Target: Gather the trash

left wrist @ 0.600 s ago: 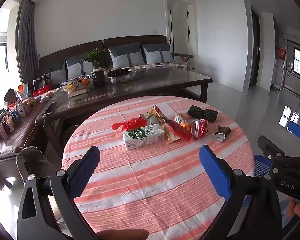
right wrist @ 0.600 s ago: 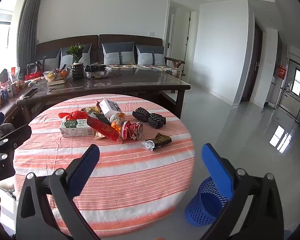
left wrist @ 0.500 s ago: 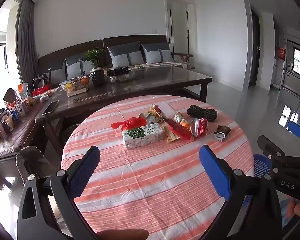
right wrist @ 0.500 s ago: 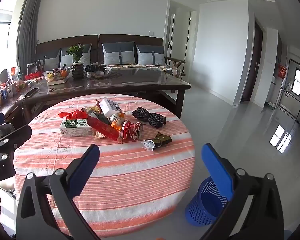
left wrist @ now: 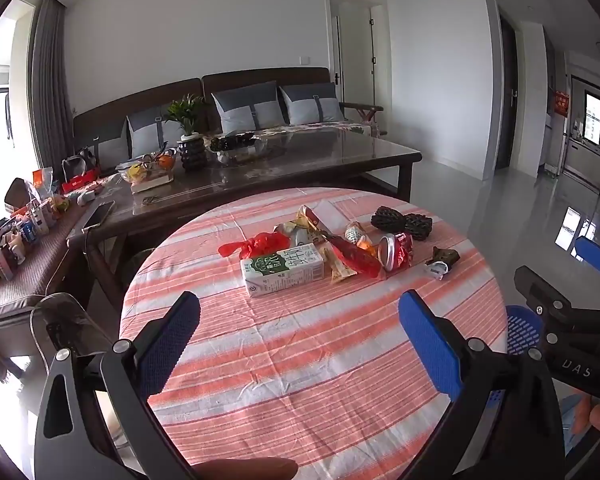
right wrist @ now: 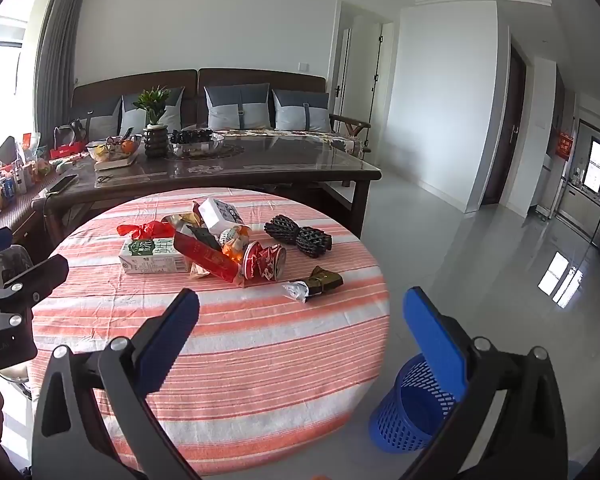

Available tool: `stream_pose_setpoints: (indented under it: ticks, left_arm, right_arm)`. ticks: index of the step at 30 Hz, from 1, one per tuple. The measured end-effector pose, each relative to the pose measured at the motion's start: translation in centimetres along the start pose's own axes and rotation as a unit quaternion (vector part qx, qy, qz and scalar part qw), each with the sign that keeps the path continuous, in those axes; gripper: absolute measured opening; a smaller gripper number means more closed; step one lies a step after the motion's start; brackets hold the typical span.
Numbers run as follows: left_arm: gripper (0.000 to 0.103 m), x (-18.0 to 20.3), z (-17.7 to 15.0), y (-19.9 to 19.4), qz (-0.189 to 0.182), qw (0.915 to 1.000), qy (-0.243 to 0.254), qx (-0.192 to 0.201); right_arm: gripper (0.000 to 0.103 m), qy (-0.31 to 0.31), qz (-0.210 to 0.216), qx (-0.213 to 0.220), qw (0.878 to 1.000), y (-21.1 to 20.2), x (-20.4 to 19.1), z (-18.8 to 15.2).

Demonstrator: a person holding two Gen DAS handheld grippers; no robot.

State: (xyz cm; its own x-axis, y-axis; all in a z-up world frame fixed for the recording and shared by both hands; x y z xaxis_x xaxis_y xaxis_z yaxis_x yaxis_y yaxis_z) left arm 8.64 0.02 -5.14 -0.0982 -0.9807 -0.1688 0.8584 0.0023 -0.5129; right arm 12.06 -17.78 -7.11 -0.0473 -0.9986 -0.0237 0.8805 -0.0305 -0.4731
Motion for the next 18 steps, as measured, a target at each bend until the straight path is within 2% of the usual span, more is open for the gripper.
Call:
stream_pose_setpoints:
  ticks: [18]
  left_arm:
    - [0.099, 0.04, -0.03, 0.05, -0.001, 1.0, 0.001, -0.002]
  right_arm:
    - [0.098, -0.002, -0.001, 0.001, 1.0, -0.04, -0.06, -0.02]
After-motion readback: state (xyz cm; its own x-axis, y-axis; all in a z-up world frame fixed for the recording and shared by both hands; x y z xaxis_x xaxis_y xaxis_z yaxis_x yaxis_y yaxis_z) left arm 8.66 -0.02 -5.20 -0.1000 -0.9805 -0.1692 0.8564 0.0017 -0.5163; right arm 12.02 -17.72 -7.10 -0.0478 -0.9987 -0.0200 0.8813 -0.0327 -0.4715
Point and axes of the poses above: each gripper's, at about its wrist camera, not at the fingertips, and y roughly the way its jaws point, x to its right, z to its top, the point moved 10 cm from there along y, roughly the way its jaws point, and after that the axes turned 7 degrees about y, right-handed, at the moved point
